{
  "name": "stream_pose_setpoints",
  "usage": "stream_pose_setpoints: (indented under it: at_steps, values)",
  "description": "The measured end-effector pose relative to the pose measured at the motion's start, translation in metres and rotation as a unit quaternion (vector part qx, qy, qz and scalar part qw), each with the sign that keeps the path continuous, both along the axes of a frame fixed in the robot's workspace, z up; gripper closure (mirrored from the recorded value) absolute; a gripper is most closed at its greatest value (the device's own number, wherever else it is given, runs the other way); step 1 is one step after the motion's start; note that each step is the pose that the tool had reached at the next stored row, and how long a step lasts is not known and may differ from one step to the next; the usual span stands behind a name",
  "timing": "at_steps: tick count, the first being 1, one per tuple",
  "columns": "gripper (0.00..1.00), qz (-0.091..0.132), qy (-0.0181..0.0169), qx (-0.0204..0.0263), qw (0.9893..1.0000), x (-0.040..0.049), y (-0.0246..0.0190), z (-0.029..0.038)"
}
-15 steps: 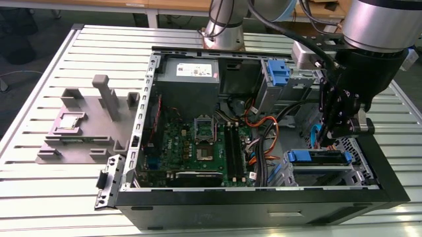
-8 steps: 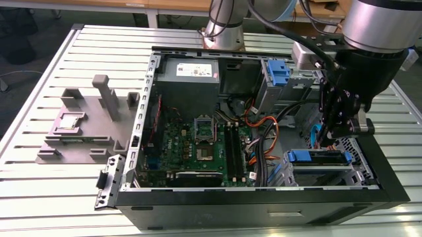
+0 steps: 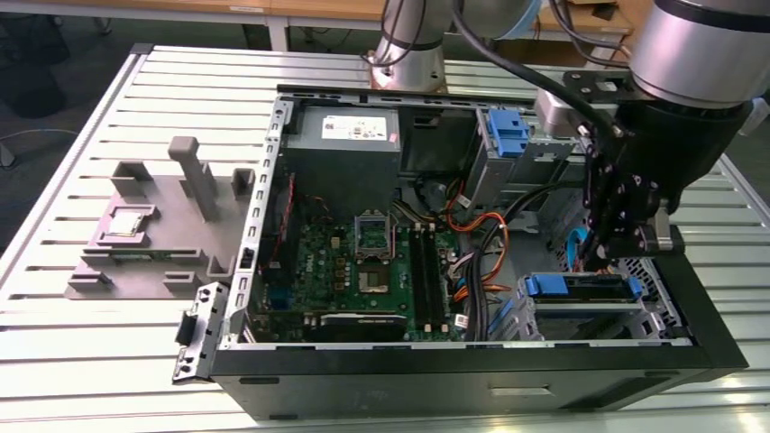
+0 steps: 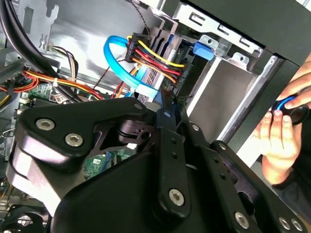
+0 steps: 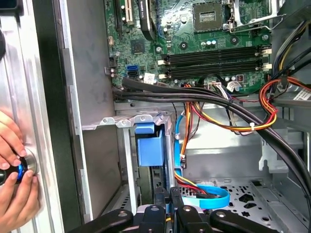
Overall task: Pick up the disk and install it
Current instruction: 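Insert the second disk wire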
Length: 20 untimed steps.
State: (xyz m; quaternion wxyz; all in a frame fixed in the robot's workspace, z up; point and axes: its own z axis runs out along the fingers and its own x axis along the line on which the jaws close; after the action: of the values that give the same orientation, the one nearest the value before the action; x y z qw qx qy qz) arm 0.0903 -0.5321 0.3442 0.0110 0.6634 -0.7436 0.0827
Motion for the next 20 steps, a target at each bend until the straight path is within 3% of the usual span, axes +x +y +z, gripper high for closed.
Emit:
stream_pose_setpoints:
  at_steps: [5, 9, 14, 18, 20]
  values:
    - [0.84, 0.000, -0.0001, 0.0145, 0.9999, -0.0001, -0.0034, -0.0003]
    - [0.84, 0.000, -0.0009, 0.0320, 0.9995, -0.0001, -0.0073, -0.0005]
    - [0.84, 0.000, -0.0017, 0.0365, 0.9993, -0.0002, -0.0147, -0.0007]
    - [0.84, 0.000, -0.0066, 0.0511, 0.9987, -0.0015, -0.0181, -0.0007]
    - [0.84, 0.000, -0.0084, 0.0560, 0.9984, -0.0017, -0.0199, -0.0007]
